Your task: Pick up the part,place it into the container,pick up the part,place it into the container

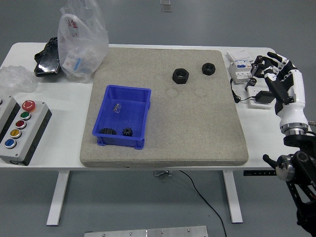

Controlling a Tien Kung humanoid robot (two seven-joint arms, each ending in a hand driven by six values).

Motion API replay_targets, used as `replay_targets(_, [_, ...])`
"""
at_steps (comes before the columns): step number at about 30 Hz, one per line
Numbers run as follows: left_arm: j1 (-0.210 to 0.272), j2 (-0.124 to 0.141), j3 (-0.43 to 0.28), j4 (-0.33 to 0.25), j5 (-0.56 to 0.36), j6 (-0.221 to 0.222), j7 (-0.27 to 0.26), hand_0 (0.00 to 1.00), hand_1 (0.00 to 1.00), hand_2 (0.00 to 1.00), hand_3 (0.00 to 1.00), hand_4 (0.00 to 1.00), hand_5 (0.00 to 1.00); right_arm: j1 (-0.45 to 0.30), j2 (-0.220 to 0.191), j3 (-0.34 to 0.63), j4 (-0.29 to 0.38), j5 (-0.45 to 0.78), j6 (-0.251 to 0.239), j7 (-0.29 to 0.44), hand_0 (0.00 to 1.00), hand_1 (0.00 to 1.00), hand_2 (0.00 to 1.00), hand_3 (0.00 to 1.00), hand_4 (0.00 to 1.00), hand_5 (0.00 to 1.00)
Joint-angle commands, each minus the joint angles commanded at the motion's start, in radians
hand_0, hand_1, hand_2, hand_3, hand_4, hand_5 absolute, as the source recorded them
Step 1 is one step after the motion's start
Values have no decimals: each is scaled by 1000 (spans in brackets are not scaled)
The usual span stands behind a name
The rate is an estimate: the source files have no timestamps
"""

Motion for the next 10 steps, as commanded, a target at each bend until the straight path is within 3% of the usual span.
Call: replay_targets(10, [1, -2, -5, 0, 2, 1, -1, 642, 569, 563, 622, 725, 337, -3, 2, 8, 4, -1, 0, 2, 480, 614, 680, 679, 579, 297])
